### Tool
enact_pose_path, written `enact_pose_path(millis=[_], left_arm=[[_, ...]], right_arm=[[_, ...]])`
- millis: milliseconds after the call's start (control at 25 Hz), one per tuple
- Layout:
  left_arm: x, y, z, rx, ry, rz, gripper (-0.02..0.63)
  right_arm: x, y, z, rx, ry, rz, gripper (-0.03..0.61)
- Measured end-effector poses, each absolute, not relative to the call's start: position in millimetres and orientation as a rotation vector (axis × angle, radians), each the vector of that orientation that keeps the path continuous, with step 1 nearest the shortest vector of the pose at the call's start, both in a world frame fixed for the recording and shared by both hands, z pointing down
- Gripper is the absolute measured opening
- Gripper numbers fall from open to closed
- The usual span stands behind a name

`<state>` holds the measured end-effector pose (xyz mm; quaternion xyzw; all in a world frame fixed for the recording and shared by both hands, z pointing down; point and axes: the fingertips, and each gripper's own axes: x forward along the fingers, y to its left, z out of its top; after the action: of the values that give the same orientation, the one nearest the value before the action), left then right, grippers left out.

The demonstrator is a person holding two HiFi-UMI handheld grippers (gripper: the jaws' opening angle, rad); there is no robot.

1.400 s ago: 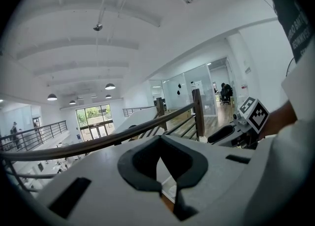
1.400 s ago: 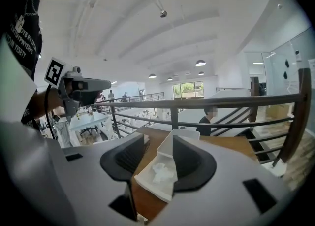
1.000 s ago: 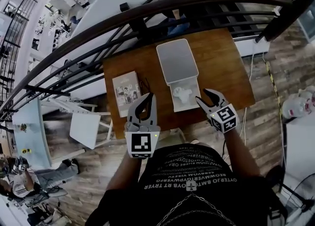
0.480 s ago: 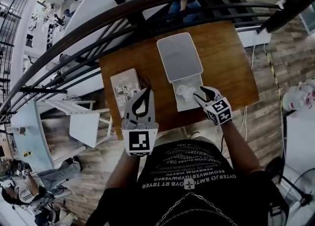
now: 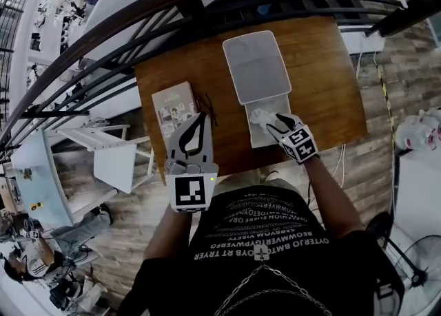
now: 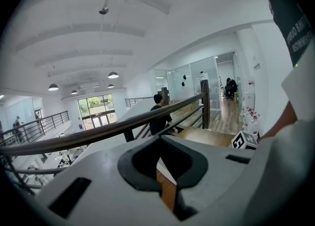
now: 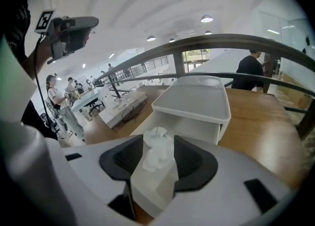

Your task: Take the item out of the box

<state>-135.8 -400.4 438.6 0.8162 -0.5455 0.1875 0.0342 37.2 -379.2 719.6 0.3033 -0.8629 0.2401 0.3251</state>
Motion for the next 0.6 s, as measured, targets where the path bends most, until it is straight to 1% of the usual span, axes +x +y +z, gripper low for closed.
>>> enact_pose_path(millis=[240,520,600], left_arm=[[-143,-403,439,2.508,-1.688,0.569,0.006],[-153,-392,452,2.438,-1.704,0.596,0.006],[-155,-389,452,2.427,-1.713,0.6,0.006]], right_arm=[[30,-380,734,0.732,-2.163,0.615,0.198],[25,-371,772,0.606,-1.975,0.555,0.209],[26,-371,777,0.594,-1.926,0.519,0.192]])
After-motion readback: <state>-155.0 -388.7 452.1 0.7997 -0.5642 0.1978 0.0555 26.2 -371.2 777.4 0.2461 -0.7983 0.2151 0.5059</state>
